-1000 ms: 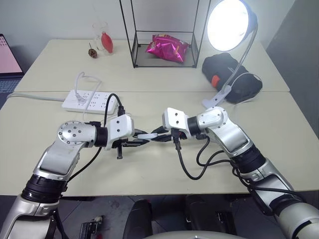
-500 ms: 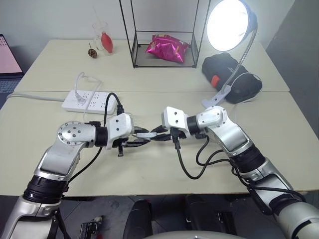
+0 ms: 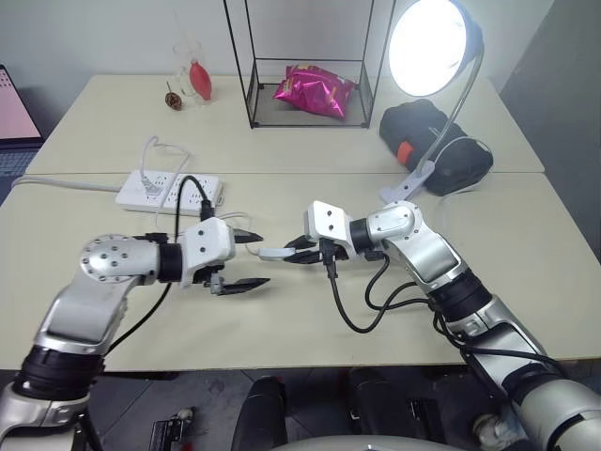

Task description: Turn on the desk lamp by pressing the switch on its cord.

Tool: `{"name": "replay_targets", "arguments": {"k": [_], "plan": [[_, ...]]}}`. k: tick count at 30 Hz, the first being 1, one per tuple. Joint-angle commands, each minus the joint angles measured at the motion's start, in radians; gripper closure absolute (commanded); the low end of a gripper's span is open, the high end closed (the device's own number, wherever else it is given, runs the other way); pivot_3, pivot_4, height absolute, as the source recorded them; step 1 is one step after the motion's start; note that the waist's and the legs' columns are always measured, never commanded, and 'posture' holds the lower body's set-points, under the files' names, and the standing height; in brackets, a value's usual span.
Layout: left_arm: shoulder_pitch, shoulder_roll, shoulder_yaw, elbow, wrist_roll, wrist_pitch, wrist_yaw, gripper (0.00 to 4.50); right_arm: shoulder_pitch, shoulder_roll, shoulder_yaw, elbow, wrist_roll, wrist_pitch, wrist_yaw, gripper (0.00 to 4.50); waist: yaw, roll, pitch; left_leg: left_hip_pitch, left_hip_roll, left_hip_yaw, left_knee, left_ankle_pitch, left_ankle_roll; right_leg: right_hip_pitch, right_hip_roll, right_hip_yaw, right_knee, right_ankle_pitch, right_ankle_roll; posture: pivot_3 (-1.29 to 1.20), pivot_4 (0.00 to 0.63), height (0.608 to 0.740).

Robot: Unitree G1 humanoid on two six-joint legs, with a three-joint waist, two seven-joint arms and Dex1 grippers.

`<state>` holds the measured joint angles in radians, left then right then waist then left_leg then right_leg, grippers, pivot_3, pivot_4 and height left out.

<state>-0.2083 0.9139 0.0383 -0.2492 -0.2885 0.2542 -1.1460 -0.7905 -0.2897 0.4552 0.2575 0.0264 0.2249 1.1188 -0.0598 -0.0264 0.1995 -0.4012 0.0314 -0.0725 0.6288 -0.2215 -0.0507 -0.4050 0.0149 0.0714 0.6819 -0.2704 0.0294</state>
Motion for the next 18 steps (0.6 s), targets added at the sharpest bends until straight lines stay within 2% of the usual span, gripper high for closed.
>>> {"name": "replay_targets", "arguments": {"k": [1,7,9,13,18], "plan": [[0.061,0.03,0.099,-0.081,-0.052,0.048,0.018,0.65,-0.056,0.015,-0.019,0.101,-0.019,-0.096,-0.009,4.11,0.0,0.0,0.0,0.0,0.0,0.0,0.0,0.0,0.0,0.0,0.0,0.0,0.0,0.0,0.0,0.0,0.15,0.74],[0.125,0.031,0.138,-0.138,-0.061,0.081,0.047,0.65,-0.101,0.043,-0.016,0.296,-0.052,-0.2,-0.005,4.11,0.003,0.0,0.0,0.0,0.0,0.0,0.0,0.0,0.0,0.0,0.0,0.0,0.0,0.0,-0.001,0.0,0.15,0.74],[0.127,0.03,0.137,-0.143,-0.063,0.087,0.052,0.65,-0.113,0.051,-0.02,0.352,-0.063,-0.229,-0.012,3.41,0.003,0.0,0.0,0.0,0.0,0.0,0.0,0.0,0.0,0.0,0.0,0.0,0.0,0.0,-0.001,0.0,0.15,0.74],[0.125,0.024,0.14,-0.143,-0.074,0.1,0.062,0.65,-0.122,0.048,-0.03,0.401,-0.068,-0.261,0.002,2.39,0.003,0.0,0.0,0.0,0.0,0.0,0.0,0.0,0.0,0.0,0.0,0.0,0.0,0.0,-0.001,0.0,0.15,0.74],[0.123,0.017,0.163,-0.141,-0.091,0.13,0.1,0.65,-0.096,-0.004,-0.071,0.292,-0.031,-0.225,0.052,1.35,0.003,0.0,0.0,0.0,0.0,0.0,0.0,0.0,0.0,0.0,0.0,0.0,0.0,0.0,-0.001,0.0,0.15,0.74]]}}
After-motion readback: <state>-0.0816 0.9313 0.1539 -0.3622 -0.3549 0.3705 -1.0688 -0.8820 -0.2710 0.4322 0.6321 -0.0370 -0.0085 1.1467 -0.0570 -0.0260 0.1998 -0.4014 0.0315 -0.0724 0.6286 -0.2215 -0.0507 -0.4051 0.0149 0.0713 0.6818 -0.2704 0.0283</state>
